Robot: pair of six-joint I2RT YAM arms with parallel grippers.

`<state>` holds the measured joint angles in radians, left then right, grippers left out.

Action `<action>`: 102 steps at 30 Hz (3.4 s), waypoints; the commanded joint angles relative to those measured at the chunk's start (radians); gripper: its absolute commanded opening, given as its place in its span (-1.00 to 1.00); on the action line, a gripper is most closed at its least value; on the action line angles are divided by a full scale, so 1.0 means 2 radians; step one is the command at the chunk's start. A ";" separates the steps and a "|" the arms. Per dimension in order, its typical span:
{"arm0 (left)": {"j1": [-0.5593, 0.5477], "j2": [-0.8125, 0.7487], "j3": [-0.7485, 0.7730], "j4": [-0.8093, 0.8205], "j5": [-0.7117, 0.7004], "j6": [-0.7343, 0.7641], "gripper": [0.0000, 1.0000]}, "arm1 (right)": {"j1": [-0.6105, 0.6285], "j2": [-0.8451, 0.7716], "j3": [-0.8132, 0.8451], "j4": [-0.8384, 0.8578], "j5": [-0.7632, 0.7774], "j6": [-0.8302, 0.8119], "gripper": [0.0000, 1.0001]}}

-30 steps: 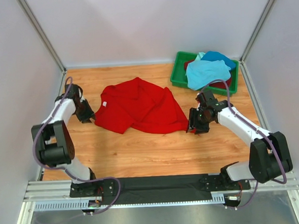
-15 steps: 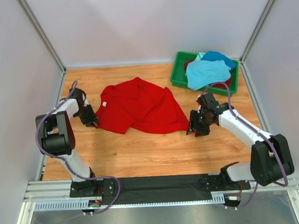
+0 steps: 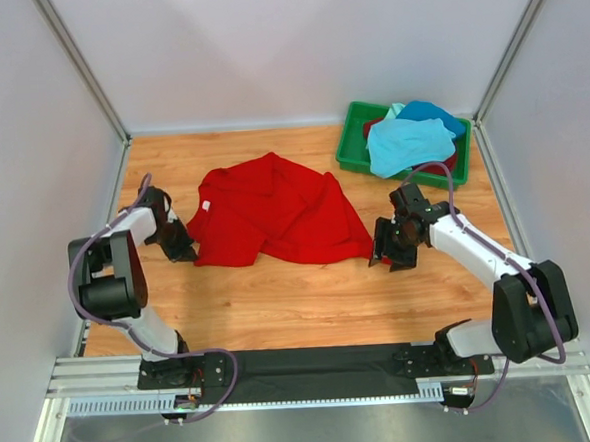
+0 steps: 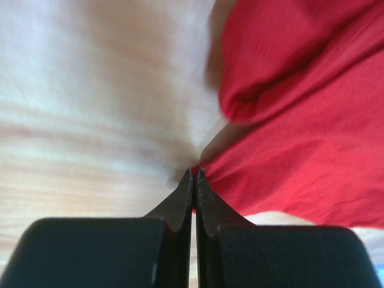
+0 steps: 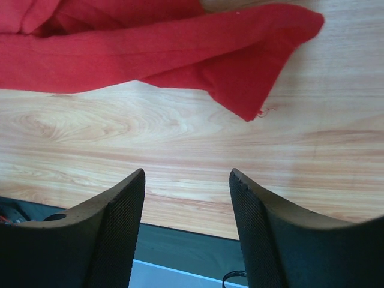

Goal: Fold and stack the t-shirts
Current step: Flatten the tshirt out

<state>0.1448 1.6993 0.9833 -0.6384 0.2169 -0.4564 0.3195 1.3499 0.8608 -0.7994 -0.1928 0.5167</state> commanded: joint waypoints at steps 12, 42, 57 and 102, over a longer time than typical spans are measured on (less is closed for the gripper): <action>-0.003 -0.215 -0.056 -0.072 0.027 -0.046 -1.00 | -0.037 -0.011 -0.006 0.028 0.033 0.084 0.03; -0.009 -0.343 -0.024 -0.136 -0.009 -0.024 -1.00 | -0.105 0.106 0.048 0.039 0.027 0.355 0.07; -0.013 -0.340 -0.009 -0.136 -0.010 -0.013 -1.00 | -0.117 0.177 0.090 0.026 0.053 0.373 0.00; 0.104 -0.093 0.761 0.069 0.115 0.028 -1.00 | -0.062 0.160 0.643 0.089 0.044 0.002 -1.00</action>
<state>0.2520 1.6009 2.4825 -0.6521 0.3595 -0.3626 0.1951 1.7111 2.1197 -0.7216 -0.0479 0.5808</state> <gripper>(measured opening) 0.007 0.015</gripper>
